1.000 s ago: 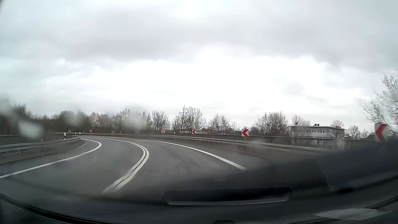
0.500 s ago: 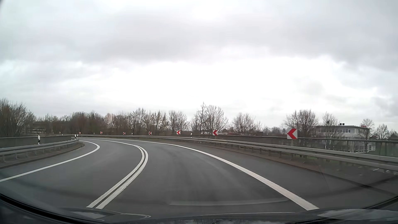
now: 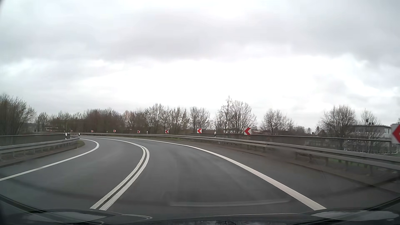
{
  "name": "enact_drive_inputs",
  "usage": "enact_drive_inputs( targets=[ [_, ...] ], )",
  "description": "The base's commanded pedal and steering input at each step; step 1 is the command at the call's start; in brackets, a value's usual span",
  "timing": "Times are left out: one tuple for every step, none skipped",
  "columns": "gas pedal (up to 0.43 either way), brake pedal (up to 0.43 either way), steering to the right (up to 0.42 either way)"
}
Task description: Follow the waypoints while adhering to traffic rules and regulations
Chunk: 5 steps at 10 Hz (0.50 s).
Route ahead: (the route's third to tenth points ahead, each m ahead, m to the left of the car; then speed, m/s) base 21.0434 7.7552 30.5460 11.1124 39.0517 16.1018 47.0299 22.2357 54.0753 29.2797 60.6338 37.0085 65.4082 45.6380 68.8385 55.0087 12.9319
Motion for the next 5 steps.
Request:
enact_drive_inputs(
  targets=[
    [0.150,0.000,-0.067],
    [0.138,0.000,-0.064],
    [0.138,0.000,-0.064],
    [0.138,0.000,-0.064],
    [0.130,0.000,-0.064]
  ],
)
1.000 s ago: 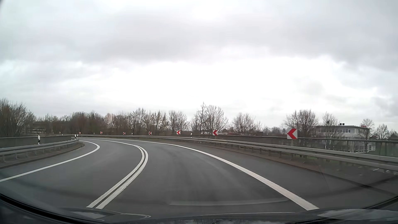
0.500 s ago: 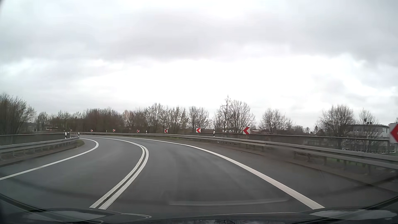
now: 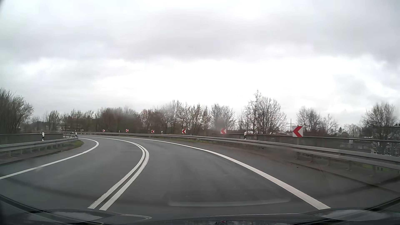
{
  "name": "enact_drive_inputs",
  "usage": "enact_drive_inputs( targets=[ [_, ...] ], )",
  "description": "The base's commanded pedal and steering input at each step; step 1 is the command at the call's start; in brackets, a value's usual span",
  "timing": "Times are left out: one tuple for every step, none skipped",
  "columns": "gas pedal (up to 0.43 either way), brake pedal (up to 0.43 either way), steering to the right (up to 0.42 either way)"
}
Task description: Follow the waypoints while adhering to traffic rules and regulations
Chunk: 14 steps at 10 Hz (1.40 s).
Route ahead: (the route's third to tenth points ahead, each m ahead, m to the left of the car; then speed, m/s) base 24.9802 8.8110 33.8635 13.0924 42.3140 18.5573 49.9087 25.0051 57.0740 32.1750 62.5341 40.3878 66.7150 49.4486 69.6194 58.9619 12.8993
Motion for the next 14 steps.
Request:
enact_drive_inputs(
  targets=[
    [0.130,0.000,-0.065],
    [0.130,0.000,-0.066],
    [0.130,0.000,-0.066],
    [0.130,0.000,-0.065],
    [0.138,0.000,-0.065],
    [0.138,0.000,-0.065],
    [0.150,0.000,-0.065],
    [0.150,0.000,-0.064],
    [0.157,0.000,-0.065],
    [0.157,0.000,-0.066],
    [0.169,0.000,-0.067],
    [0.169,0.000,-0.068],
    [0.169,0.000,-0.069],
    [0.157,0.000,-0.069]
  ],
)
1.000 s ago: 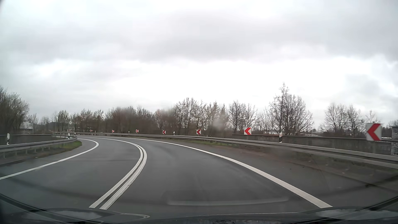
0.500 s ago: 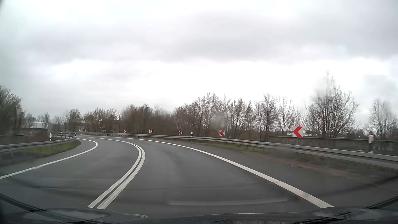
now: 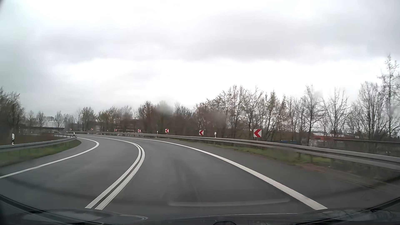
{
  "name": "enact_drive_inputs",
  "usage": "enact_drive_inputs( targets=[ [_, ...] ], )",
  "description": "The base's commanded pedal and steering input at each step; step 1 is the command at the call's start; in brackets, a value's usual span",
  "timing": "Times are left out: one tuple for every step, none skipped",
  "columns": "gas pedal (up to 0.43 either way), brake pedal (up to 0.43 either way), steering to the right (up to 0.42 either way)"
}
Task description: Follow the waypoints while adhering to traffic rules and regulations
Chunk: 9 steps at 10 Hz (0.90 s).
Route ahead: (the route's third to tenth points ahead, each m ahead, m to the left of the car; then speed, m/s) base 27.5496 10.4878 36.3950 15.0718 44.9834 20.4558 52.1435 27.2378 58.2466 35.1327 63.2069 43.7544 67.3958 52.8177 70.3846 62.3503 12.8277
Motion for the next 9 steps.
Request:
enact_drive_inputs(
  targets=[
    [0.157,0.000,-0.070],
    [0.157,0.000,-0.070],
    [0.157,0.000,-0.070],
    [0.157,0.000,-0.070],
    [0.157,0.000,-0.070],
    [0.157,0.000,-0.070],
    [0.157,0.000,-0.070],
    [0.157,0.000,-0.070],
    [0.157,0.000,-0.070]
  ],
)
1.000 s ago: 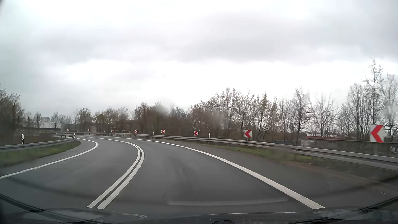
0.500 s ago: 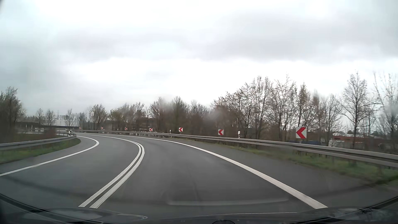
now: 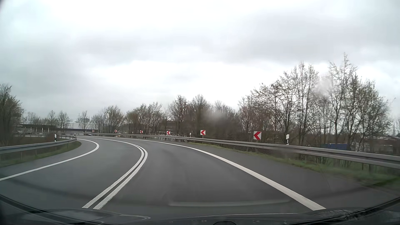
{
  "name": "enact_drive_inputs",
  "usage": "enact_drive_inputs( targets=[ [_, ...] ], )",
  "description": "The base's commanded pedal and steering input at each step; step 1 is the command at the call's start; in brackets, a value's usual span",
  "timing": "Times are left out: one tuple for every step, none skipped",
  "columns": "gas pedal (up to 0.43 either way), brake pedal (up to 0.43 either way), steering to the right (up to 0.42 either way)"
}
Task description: Follow the waypoints while adhering to traffic rules and regulations
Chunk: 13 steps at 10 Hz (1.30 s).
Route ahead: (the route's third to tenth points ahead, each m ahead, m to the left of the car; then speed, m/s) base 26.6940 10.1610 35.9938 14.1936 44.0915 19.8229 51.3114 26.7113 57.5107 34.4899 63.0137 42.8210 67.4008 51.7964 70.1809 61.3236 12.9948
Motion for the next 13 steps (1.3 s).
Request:
enact_drive_inputs(
  targets=[
    [0.157,0.000,-0.070],
    [0.157,0.000,-0.070],
    [0.157,0.000,-0.070],
    [0.157,0.000,-0.070],
    [0.157,0.000,-0.070],
    [0.157,0.000,-0.070],
    [0.157,0.000,-0.070],
    [0.157,0.000,-0.067],
    [0.157,0.000,-0.064],
    [0.157,0.000,-0.064],
    [0.150,0.000,-0.064],
    [0.150,0.000,-0.064],
    [0.138,0.000,-0.064]
  ],
)
